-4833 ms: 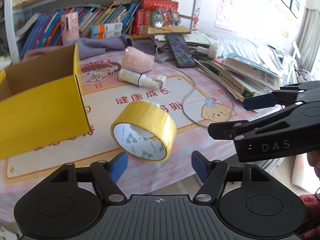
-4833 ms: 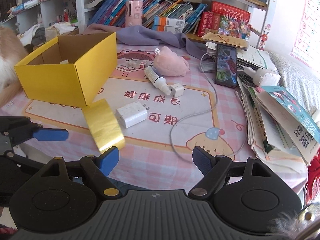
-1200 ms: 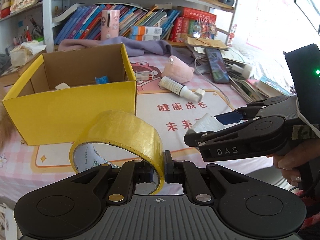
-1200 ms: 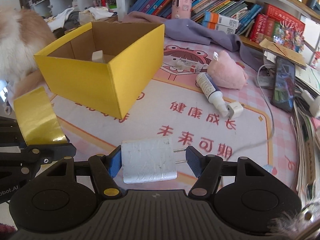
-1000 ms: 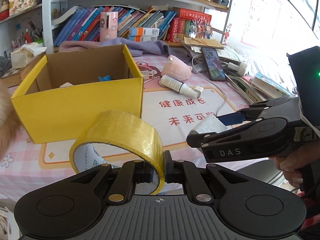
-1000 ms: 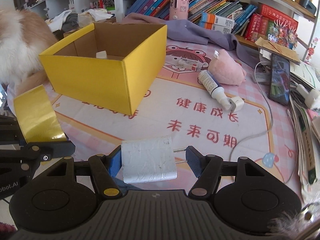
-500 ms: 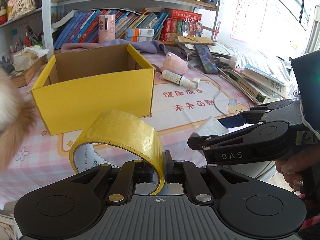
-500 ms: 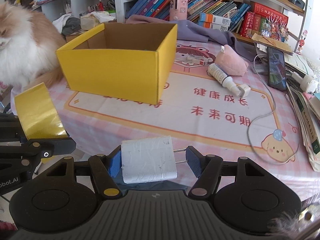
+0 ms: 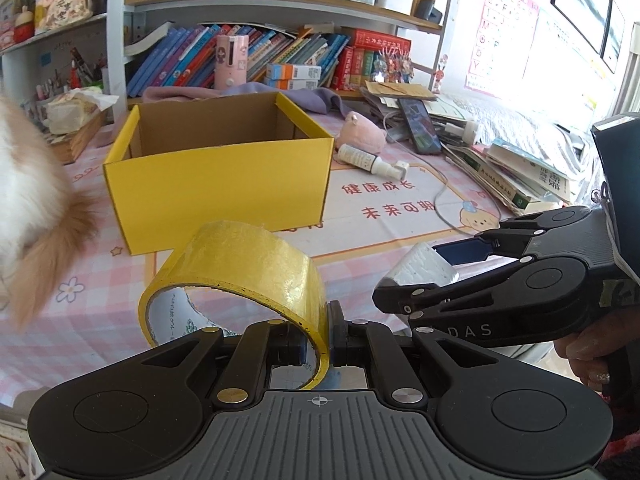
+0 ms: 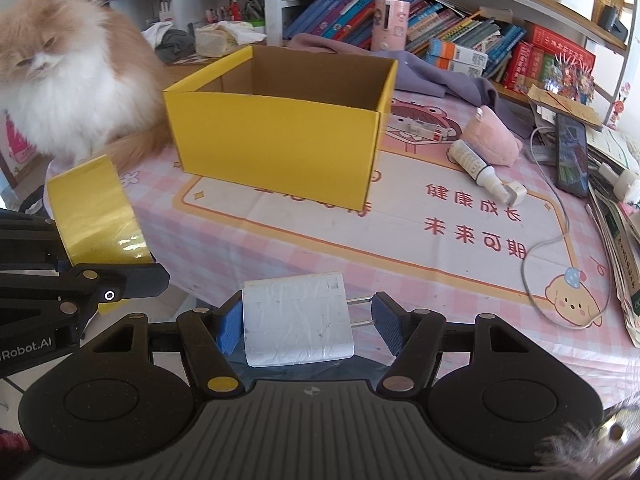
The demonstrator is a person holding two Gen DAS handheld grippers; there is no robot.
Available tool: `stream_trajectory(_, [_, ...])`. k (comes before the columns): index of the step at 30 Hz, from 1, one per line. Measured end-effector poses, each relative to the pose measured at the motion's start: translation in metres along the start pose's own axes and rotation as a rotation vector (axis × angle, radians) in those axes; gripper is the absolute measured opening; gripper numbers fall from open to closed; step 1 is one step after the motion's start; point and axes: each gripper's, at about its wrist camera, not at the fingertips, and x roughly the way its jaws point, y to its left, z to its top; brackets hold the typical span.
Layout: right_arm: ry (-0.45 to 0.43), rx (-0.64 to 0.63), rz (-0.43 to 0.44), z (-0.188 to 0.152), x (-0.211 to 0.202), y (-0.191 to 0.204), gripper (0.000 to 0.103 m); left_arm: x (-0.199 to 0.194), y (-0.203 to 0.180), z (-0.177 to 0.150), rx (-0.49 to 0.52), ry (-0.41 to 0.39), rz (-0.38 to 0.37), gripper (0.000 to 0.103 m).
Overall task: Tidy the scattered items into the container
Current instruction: 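Lift the tape and charger and carry both toward the yellow box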
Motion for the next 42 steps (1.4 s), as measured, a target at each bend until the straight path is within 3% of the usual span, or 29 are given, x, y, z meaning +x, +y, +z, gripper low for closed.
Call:
stream_trajectory(22, [-0.035,-0.073,0.060,0.019,0.002,0.023,0.064,-0.025,0.021,0.003,-0.048,-0.058,0.075,0.008])
stream_trajectory(31, [-0.104,-0.080,0.084,0.052,0.001,0.006,0.064,-0.021,0.019,0.045,0.026,-0.111,0.083,0.008])
stream_trajectory(42, [-0.205,-0.145,0.111,0.120,0.014,-0.017,0.064,-0.002,0.022,0.115,0.167,-0.186,0.103,0.008])
